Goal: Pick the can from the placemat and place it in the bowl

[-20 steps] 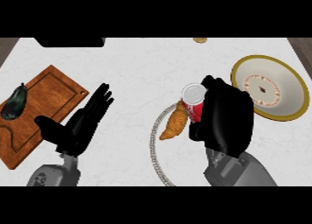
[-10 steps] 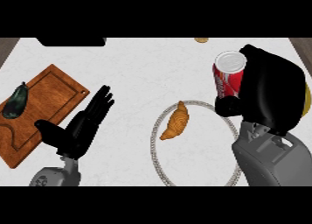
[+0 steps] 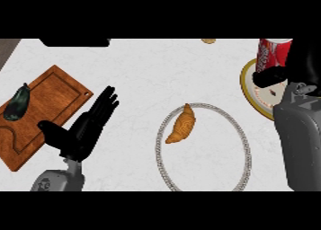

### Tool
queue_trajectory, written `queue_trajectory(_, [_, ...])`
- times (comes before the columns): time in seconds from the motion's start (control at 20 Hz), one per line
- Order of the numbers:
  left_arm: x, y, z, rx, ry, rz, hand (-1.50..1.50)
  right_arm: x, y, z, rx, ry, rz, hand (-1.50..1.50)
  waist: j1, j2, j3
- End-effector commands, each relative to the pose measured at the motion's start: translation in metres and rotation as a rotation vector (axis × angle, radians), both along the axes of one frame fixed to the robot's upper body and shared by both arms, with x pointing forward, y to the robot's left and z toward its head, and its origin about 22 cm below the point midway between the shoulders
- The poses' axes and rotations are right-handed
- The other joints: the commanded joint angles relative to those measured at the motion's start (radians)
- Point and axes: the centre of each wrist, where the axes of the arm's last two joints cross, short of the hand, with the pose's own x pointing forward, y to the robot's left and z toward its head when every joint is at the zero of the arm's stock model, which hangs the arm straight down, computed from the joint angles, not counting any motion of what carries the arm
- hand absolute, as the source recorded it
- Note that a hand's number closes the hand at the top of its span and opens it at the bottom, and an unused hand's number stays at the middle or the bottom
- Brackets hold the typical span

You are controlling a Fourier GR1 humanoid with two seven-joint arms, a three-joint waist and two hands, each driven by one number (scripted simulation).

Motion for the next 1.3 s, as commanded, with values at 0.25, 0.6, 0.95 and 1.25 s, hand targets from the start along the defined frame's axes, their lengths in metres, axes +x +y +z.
queue_trajectory(0.25, [-0.003,0.003,-0.002,0.005,0.012,-0.005,0.00,0.054,-0.082,-0.040,-0.067,0.021,-0.049,1.50,0.011,0.003,0.000])
queue_trajectory(0.6, [-0.002,0.019,-0.001,0.010,-0.008,-0.024,0.00,0.077,-0.128,-0.072,-0.112,0.235,-0.151,1.50,0.032,0.010,0.000])
queue_trajectory(0.95, [-0.001,-0.026,0.011,0.004,-0.006,-0.030,0.00,0.077,-0.159,-0.111,0.160,0.194,-0.194,-1.50,0.036,0.013,0.003])
queue_trajectory(1.25, [0.011,-0.015,0.008,-0.013,-0.020,-0.013,0.00,0.077,-0.164,-0.108,0.341,-0.086,-0.113,-1.50,0.019,0.013,0.004])
